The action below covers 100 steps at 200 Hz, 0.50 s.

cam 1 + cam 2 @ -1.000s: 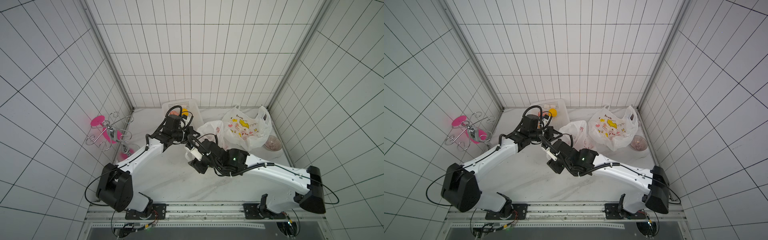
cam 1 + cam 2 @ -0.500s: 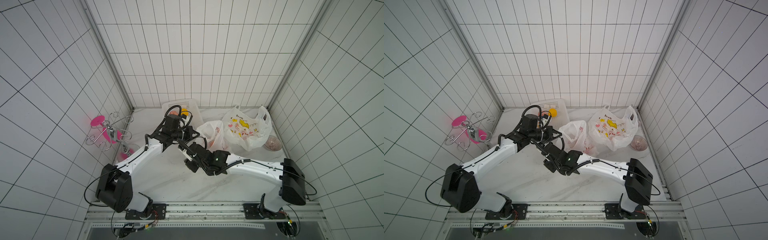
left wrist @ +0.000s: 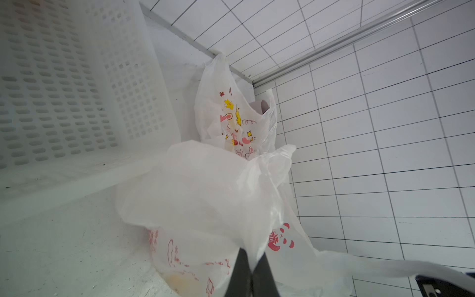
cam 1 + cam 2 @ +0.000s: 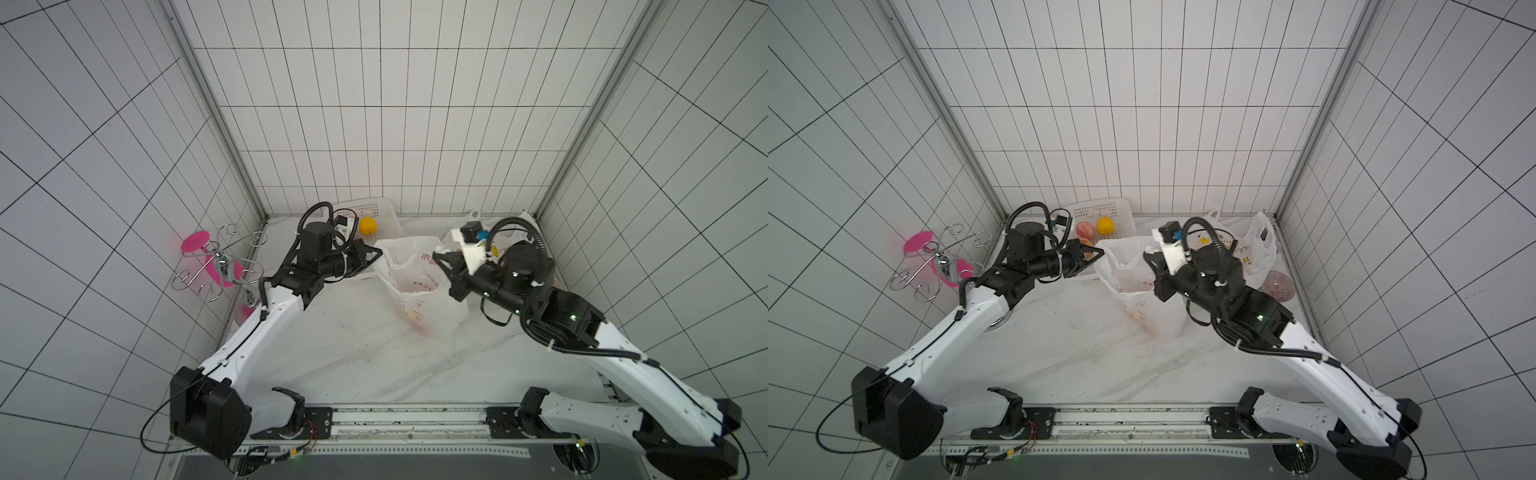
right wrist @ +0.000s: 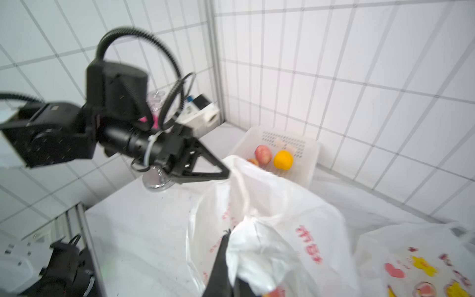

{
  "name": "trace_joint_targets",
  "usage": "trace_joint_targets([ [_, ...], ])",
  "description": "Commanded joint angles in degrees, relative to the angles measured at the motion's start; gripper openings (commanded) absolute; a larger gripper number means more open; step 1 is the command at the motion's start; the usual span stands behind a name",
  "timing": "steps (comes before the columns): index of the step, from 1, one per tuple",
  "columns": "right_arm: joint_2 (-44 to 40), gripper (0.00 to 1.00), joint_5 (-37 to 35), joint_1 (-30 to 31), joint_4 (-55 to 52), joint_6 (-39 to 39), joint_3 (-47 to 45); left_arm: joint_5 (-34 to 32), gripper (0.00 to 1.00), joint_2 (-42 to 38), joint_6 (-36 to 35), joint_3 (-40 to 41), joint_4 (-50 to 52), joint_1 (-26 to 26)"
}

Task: Place the peach into a plastic bag & tie a knot
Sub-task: Adjust the plastic bag at the center of the board.

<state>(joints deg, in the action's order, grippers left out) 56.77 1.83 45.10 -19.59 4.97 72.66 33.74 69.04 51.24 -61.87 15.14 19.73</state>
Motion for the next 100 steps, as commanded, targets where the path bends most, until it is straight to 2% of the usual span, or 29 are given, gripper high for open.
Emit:
trace_joint_targets([
  [1,1.8,0.00,11.3,-5.1,-4.9,0.6,1.1,-3.4,0.00,-6.5,9.2,4.6,-9.9,0.1],
  [23,0.0,0.00,15.0,-9.2,-3.1,3.2,-0.7,-8.0,0.00,-13.9,15.0,11.2,-18.3,1.3],
  [56,-1.1,0.00,21.2,-12.9,-0.1,7.5,-7.1,-14.0,0.00,-21.2,15.3,21.5,-16.8,5.0],
  [67,-1.0,0.00,23.8,-13.0,1.4,9.2,-10.1,-13.9,0.01,-22.1,11.9,23.1,-12.5,6.0],
  [79,-1.0,0.00,27.5,-12.9,3.0,11.5,-13.0,-15.3,0.07,-22.8,5.6,21.8,-2.6,6.7],
  [100,-1.8,0.00,29.2,-10.2,6.2,15.8,-18.1,-22.7,0.20,-23.9,-7.0,15.2,14.5,6.5],
])
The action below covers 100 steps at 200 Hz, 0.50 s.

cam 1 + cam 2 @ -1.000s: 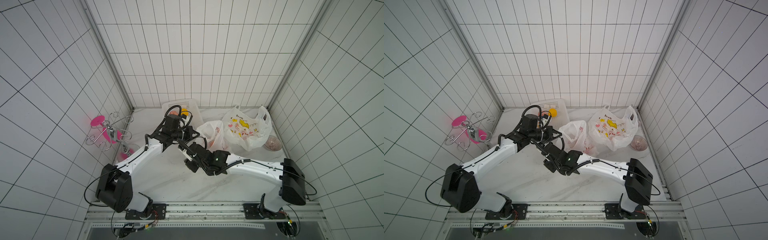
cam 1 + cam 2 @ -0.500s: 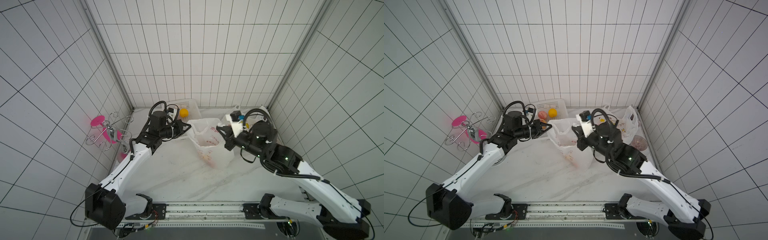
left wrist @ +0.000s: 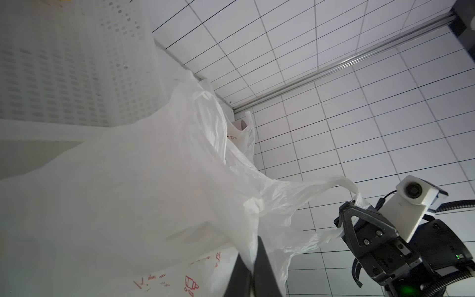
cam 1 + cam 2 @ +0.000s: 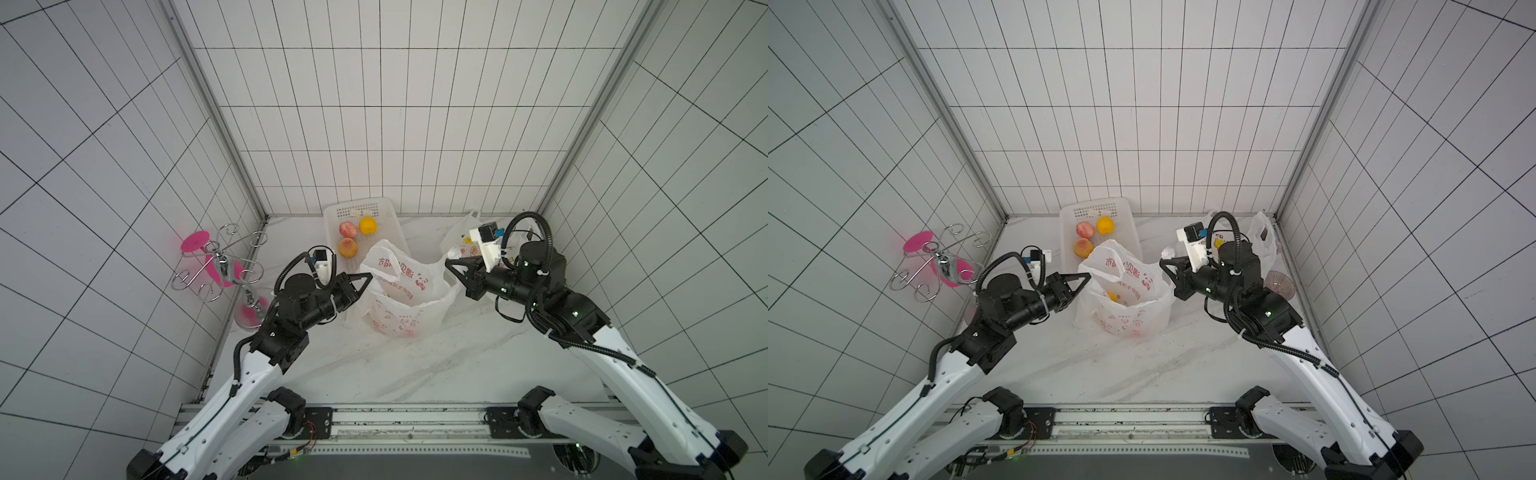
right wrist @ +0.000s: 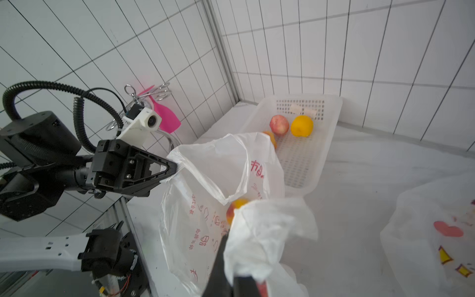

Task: Place the peach into a plastic bag & tie a knot
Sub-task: Adjust the plastic bag at the center of the board.

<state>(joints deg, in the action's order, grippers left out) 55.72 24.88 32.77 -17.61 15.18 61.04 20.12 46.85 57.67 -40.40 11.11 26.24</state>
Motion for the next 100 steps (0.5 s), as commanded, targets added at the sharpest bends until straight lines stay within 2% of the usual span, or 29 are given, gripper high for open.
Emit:
trace_joint_targets([
  [1,-0.8,0.00,5.9,2.3,4.2,5.7,-6.7,-9.4,0.21,-1.8,-14.0,-6.6,19.3,0.0],
  [17,-1.5,0.00,4.5,5.2,3.5,6.2,-8.7,-12.9,0.33,-1.7,-21.6,-11.5,26.7,-0.3],
  [38,-1.9,0.00,2.7,8.8,3.8,7.3,-10.3,-14.9,0.45,0.6,-27.7,-18.8,33.6,-0.4],
  [66,-1.8,0.00,2.2,10.0,5.8,8.4,-12.3,-13.9,0.50,5.1,-32.6,-29.8,37.5,0.7],
  [82,-1.9,0.00,2.0,10.1,6.2,8.4,-12.7,-13.5,0.52,8.5,-35.9,-36.8,38.8,4.6],
  [100,-2.4,0.00,1.6,10.0,6.5,8.2,-12.9,-17.3,0.54,15.0,-39.8,-44.9,42.5,14.5],
])
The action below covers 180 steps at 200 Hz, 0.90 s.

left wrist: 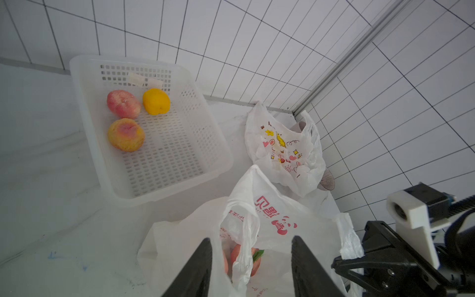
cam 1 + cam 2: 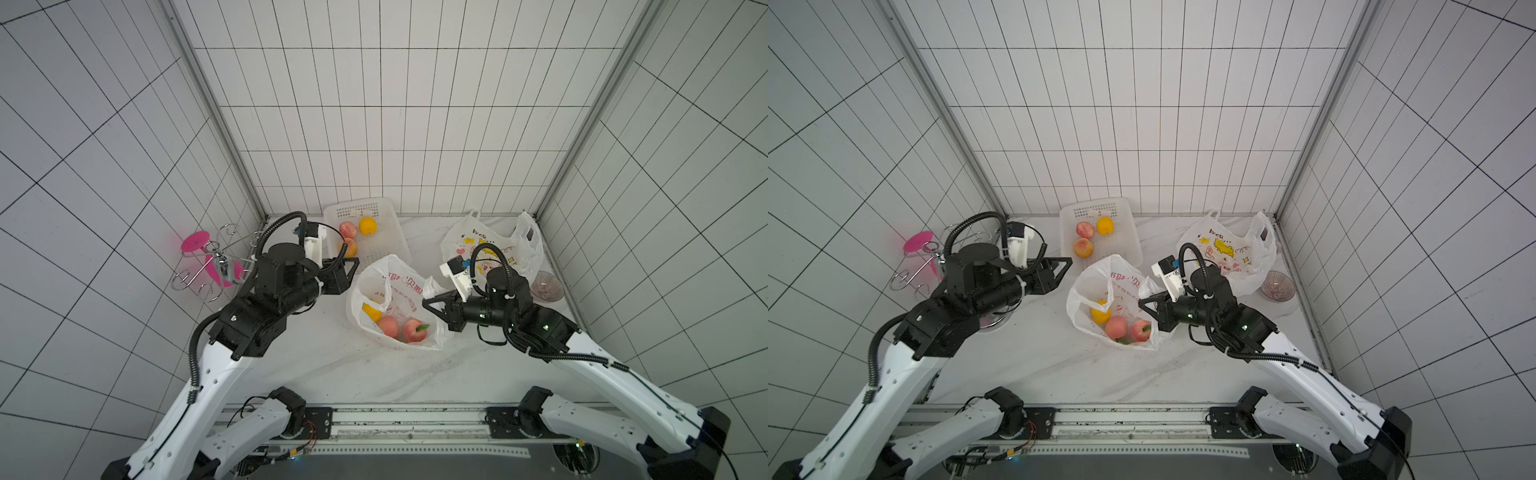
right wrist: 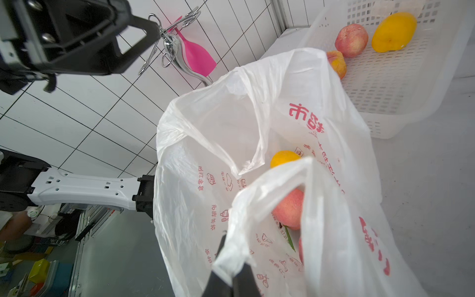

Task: Place the peach into a plastic bag & tie a knot
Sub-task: Adjust the plastic bag at the center of the board.

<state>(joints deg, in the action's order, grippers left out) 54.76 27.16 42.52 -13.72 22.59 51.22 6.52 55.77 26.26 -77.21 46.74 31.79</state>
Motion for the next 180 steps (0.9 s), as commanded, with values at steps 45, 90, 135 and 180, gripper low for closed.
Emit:
trace_joint_targets([
  [45,-1.6,0.00,-1.1,-0.8,2.5,0.0,-2.8,-16.5,0.46,23.4,-14.6,-18.3,24.5,25.2],
  [90,1.1,0.00,-0.3,-3.8,2.5,-1.0,-0.5,-21.4,0.38,26.2,-14.6,-23.2,34.4,28.7],
  [135,5.0,0.00,0.4,-7.2,2.3,-2.5,3.0,-23.6,0.44,26.3,-14.9,-19.8,35.9,30.4],
  [180,6.2,0.00,0.7,-7.6,3.4,-1.5,3.7,-27.0,0.52,29.5,-16.2,-12.0,34.3,30.4],
])
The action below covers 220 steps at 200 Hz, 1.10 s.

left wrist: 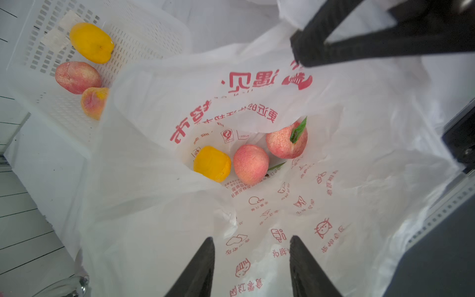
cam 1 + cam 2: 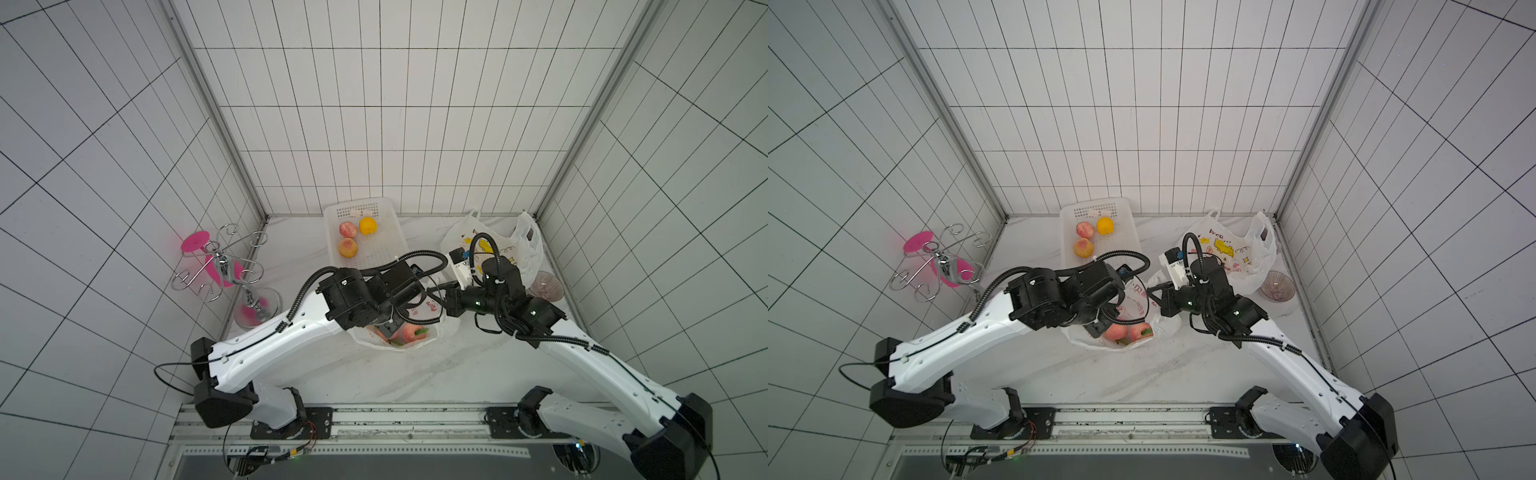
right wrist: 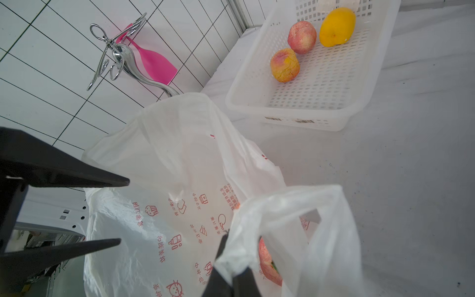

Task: Place the peach into a plastic bag & tie a knot
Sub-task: Adjust the plastic bag at the center of the board.

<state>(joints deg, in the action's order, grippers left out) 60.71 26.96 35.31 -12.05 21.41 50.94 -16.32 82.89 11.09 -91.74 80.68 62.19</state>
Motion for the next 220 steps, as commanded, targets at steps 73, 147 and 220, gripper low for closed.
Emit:
trace_joint_targets([
  [73,0.9,0.00,1.5,-1.2,1.7,-0.1,4.3,-14.8,0.60,8.0,-3.9,5.7,-0.8,0.0],
  [147,0.7,0.00,2.2,-3.7,2.4,0.6,4.7,-13.3,0.21,9.2,-6.2,8.1,-4.3,-1.5],
  [220,4.3,0.00,6.4,-15.1,-0.2,1.2,15.7,19.3,0.00,0.3,0.0,-15.4,-15.0,-13.8],
])
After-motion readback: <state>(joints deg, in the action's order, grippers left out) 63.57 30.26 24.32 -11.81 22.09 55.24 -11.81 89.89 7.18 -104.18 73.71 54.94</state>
